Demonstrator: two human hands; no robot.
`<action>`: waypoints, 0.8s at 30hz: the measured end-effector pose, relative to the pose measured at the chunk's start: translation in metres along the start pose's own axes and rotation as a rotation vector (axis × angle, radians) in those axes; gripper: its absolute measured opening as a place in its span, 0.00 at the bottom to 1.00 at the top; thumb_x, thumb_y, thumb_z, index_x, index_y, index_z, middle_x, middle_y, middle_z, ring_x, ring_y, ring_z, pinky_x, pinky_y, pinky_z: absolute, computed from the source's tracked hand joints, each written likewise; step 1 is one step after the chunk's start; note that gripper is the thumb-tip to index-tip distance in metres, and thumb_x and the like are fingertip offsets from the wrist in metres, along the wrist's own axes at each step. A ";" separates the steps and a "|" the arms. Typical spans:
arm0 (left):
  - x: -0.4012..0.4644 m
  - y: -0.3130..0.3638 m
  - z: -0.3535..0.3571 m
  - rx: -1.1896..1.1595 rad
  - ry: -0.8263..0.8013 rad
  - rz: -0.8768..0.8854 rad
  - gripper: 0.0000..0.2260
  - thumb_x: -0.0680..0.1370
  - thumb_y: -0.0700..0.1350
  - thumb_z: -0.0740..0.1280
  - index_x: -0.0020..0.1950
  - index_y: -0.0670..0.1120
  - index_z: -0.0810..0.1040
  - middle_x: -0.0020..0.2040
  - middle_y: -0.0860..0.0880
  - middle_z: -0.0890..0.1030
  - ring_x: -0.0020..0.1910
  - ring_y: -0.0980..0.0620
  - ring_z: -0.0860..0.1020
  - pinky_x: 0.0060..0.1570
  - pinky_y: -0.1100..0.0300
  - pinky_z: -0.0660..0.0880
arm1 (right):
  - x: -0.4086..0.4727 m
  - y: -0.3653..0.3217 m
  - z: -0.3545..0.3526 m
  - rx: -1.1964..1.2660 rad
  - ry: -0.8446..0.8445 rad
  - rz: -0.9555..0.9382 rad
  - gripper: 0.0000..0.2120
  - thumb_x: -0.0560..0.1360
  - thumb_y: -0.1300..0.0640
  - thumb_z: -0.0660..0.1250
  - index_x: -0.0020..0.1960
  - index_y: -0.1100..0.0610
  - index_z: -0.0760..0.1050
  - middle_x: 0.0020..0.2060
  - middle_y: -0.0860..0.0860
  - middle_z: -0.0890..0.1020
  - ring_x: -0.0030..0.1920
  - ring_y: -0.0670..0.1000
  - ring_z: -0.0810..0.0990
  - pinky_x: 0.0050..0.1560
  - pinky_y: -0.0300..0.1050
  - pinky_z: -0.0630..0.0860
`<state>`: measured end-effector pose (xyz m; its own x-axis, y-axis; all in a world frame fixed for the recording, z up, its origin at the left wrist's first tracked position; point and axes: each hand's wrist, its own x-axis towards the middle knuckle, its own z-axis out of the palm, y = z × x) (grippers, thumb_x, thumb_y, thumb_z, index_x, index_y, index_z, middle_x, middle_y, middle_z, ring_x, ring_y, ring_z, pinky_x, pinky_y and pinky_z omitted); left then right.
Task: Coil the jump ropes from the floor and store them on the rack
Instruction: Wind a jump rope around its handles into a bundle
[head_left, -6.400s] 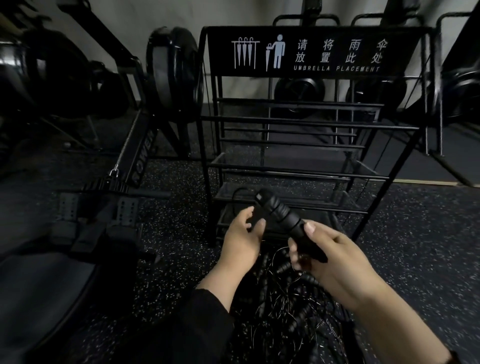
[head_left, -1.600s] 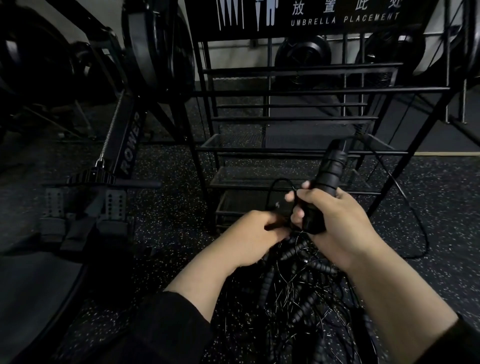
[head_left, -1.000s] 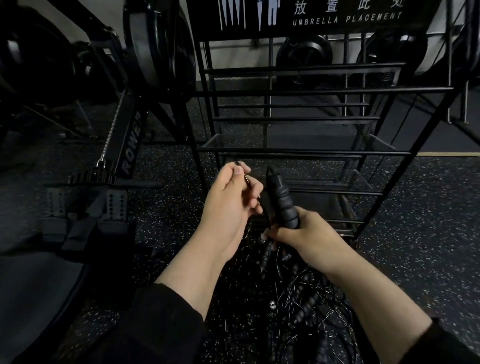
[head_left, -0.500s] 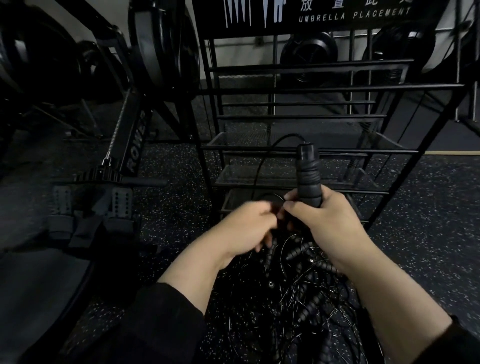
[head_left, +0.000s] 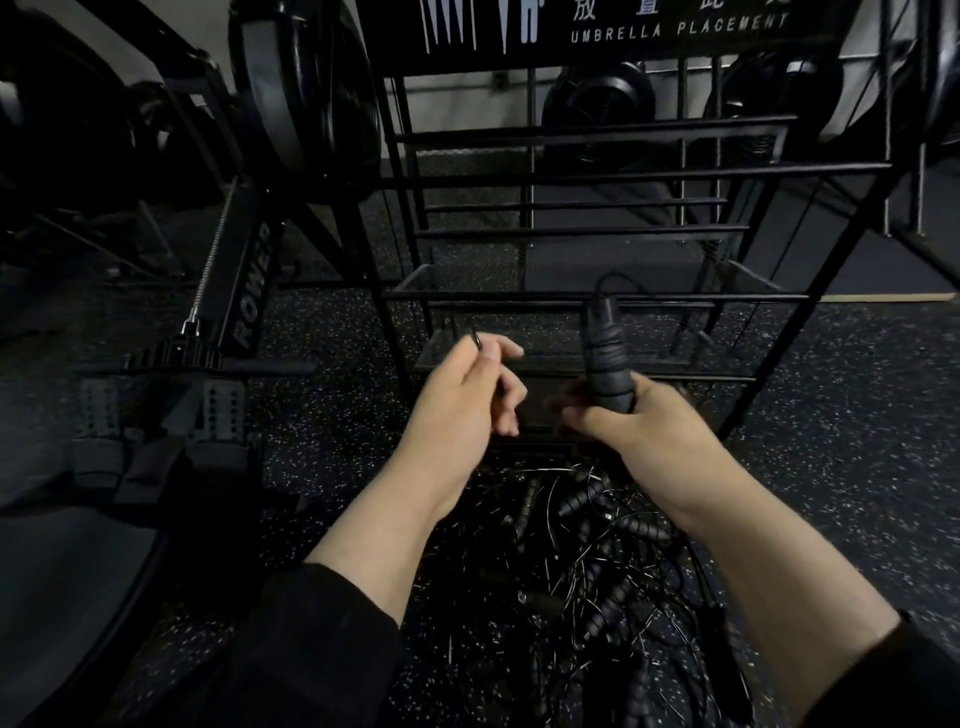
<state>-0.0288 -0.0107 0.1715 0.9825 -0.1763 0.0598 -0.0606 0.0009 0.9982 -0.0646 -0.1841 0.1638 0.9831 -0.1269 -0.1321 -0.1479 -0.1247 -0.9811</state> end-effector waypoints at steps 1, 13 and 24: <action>0.000 0.003 0.001 -0.074 0.013 0.005 0.13 0.88 0.45 0.52 0.54 0.44 0.74 0.33 0.49 0.72 0.30 0.52 0.68 0.37 0.56 0.72 | 0.000 0.001 0.002 -0.033 -0.048 0.002 0.08 0.74 0.62 0.75 0.52 0.55 0.82 0.45 0.52 0.88 0.47 0.56 0.85 0.57 0.51 0.79; 0.000 0.018 -0.008 -0.346 0.018 -0.025 0.17 0.86 0.53 0.54 0.64 0.46 0.77 0.44 0.45 0.82 0.33 0.51 0.74 0.40 0.57 0.76 | -0.004 0.000 0.021 -0.140 -0.008 -0.061 0.04 0.75 0.66 0.70 0.47 0.59 0.78 0.36 0.54 0.87 0.32 0.48 0.81 0.36 0.44 0.77; -0.009 -0.027 -0.002 0.757 -0.492 -0.205 0.08 0.85 0.45 0.62 0.57 0.47 0.79 0.41 0.50 0.80 0.33 0.56 0.75 0.36 0.61 0.71 | -0.008 -0.024 0.012 0.248 -0.004 -0.156 0.04 0.79 0.67 0.68 0.51 0.60 0.76 0.38 0.56 0.85 0.34 0.54 0.80 0.38 0.47 0.79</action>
<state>-0.0353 -0.0070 0.1439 0.8118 -0.5003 -0.3010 -0.1633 -0.6895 0.7057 -0.0671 -0.1678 0.1869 0.9924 -0.1209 0.0230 0.0355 0.1019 -0.9942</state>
